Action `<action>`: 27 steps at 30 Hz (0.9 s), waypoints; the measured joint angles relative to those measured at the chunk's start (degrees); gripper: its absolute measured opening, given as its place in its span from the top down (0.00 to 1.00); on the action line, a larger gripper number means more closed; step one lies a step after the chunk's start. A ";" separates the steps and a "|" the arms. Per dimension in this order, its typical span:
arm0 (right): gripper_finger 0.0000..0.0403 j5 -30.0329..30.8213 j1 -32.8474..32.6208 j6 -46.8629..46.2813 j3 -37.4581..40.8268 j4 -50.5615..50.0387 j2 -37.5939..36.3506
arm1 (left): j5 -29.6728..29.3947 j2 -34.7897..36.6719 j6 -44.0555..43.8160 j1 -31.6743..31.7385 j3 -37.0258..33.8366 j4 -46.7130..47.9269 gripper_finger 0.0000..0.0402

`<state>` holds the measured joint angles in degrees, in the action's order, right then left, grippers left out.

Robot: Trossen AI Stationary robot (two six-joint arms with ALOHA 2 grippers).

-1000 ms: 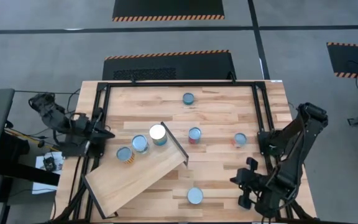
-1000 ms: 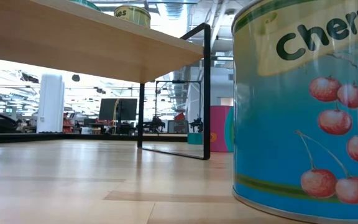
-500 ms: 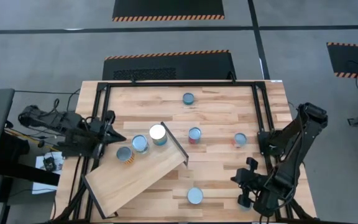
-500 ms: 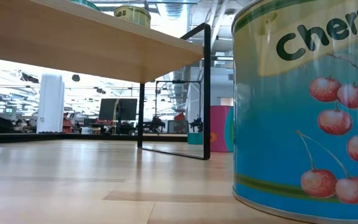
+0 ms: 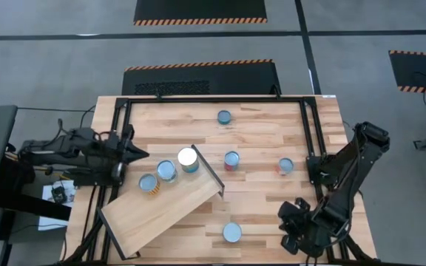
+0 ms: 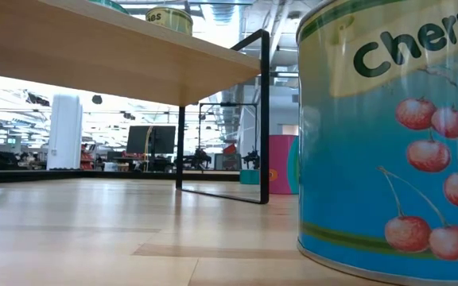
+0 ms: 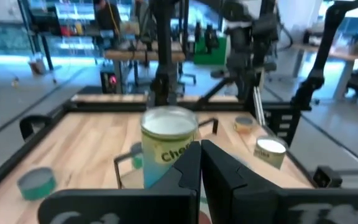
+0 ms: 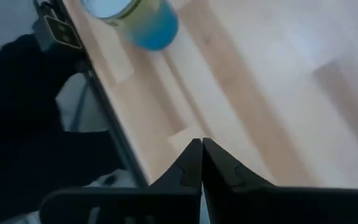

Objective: Pick and place cans onto a shelf
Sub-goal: Put the canned mushrooms on the shelf

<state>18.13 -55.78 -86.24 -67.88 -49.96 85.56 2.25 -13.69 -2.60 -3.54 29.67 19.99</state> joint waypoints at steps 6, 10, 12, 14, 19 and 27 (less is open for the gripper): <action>0.81 -5.83 -1.44 -8.64 -0.11 0.05 2.64 | -1.72 6.86 -2.15 -0.03 0.02 3.65 1.00; 0.72 -11.63 -2.40 -12.47 -0.12 3.88 7.87 | -2.69 8.65 -3.58 -0.03 0.00 6.65 1.00; 0.67 -12.78 -2.44 -13.26 -0.63 5.83 10.69 | -3.01 8.60 -3.70 -0.05 0.00 6.92 1.00; 0.63 -13.72 -2.38 -13.76 -2.51 6.09 13.62 | -3.00 8.60 -3.51 -0.04 0.02 6.85 1.00; 0.58 -16.98 -1.72 -14.01 -8.16 -1.12 20.58 | -3.07 8.58 -2.74 -0.05 0.01 6.88 1.00; 0.63 -18.34 -0.84 -14.24 -13.38 -9.34 26.02 | -3.09 8.58 -3.04 -0.05 0.00 7.55 1.00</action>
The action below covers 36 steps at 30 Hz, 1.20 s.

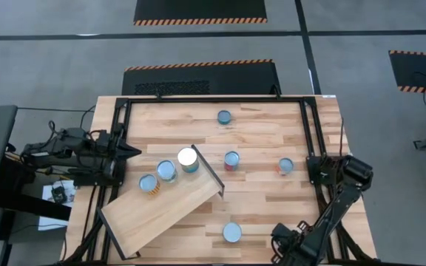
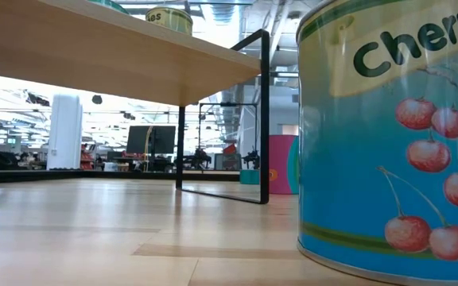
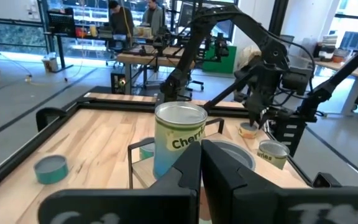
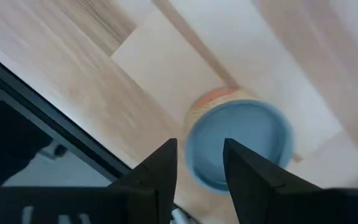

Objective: Pick and place cans onto a shelf
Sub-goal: Put the canned mushrooms on the shelf

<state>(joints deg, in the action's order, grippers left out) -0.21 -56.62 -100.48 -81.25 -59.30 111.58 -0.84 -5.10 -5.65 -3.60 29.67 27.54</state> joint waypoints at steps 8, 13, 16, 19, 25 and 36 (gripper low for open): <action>0.64 0.20 1.32 -0.48 0.00 -0.49 0.28 | -0.06 0.00 0.04 0.00 0.00 1.33 1.00; 0.60 -0.10 1.26 -3.85 0.00 -0.78 0.31 | -0.72 0.00 0.36 0.00 0.01 1.75 1.00; 0.58 -0.45 1.14 -5.90 0.00 -1.92 0.31 | -0.72 0.00 0.48 0.00 0.00 1.75 1.00; 0.58 -0.28 0.87 -6.04 0.00 -1.80 0.29 | -0.72 0.00 0.48 0.00 0.02 1.75 1.00; 0.61 0.18 0.89 -6.09 0.00 -1.56 0.41 | -0.70 0.00 0.50 0.00 0.00 1.75 1.00; 0.71 0.14 1.59 -6.52 1.84 3.45 1.24 | -0.66 0.00 0.69 -0.02 0.01 1.78 1.00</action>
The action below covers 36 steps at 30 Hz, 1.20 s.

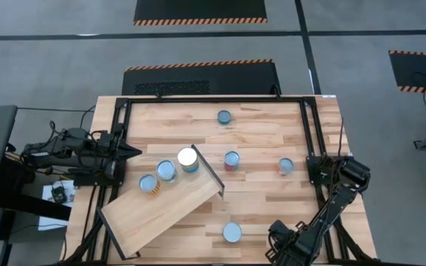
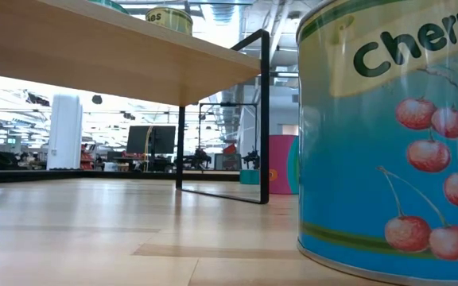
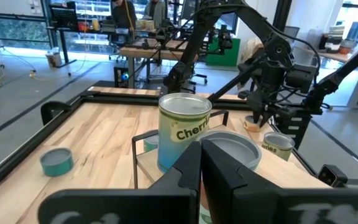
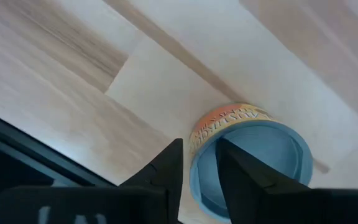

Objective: Pick and place cans onto a shelf
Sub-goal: Put the canned mushrooms on the shelf

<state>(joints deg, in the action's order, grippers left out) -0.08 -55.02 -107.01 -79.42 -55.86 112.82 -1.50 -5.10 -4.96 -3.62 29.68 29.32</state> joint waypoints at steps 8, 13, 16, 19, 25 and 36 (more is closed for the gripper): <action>0.90 -0.03 1.20 5.02 0.00 0.82 -0.01 | 0.09 0.00 0.00 0.00 -0.01 0.13 1.00; 0.97 -0.11 2.83 10.35 -0.66 -1.09 0.05 | 0.17 0.00 0.03 0.00 -0.01 0.18 1.00; 0.96 -0.24 4.34 14.54 -2.72 -3.11 0.16 | 0.17 0.00 0.25 0.00 -0.01 0.22 1.00; 0.97 -0.06 5.83 20.01 -6.40 -6.03 -0.35 | 0.18 0.00 0.27 0.00 0.00 0.30 1.00; 0.98 1.80 8.69 32.53 -18.63 -17.55 -0.44 | 0.20 0.00 0.27 0.00 0.01 0.37 1.00; 0.98 16.76 19.34 69.94 -36.62 -13.33 -0.60 | 0.24 0.00 0.27 0.00 0.00 0.37 1.00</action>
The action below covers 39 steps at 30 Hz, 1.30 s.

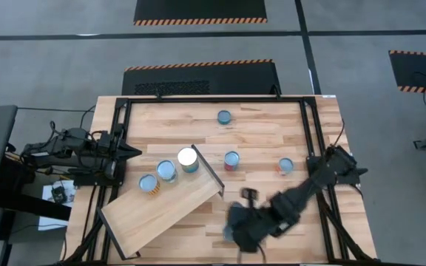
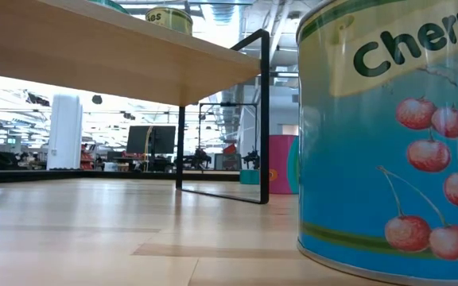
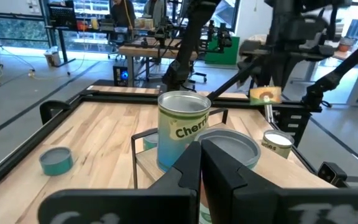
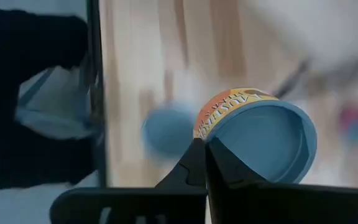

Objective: Pick and place cans onto a shelf
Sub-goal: Put the canned mushrooms on the shelf

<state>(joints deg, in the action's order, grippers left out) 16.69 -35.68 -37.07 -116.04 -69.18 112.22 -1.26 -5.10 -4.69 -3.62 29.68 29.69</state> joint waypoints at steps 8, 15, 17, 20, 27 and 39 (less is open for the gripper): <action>0.98 -1.76 11.74 31.55 0.05 13.00 0.68 | 0.83 0.00 0.39 0.00 0.00 -0.04 1.00; 0.98 -6.05 15.72 43.15 -0.01 17.40 0.63 | 0.81 0.01 0.42 0.00 -0.01 -0.03 1.00; 0.98 -6.83 15.62 45.13 -0.05 18.60 1.00 | 0.81 0.00 0.42 0.00 0.01 -0.02 1.00; 0.98 -8.84 15.83 46.98 0.06 18.62 2.89 | 0.81 0.01 0.43 0.00 -0.01 -0.01 1.00; 0.98 -8.81 15.96 49.40 0.00 19.14 7.18 | 0.79 0.02 0.43 0.00 -0.23 -0.41 1.00; 0.82 -9.03 16.24 48.81 -0.05 19.10 7.10 | 1.46 0.02 0.39 0.00 -0.66 -0.90 1.00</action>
<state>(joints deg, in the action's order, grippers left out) 7.66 -19.44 11.74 -116.09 -50.09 119.33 0.21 -5.08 -4.29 -3.62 29.02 28.80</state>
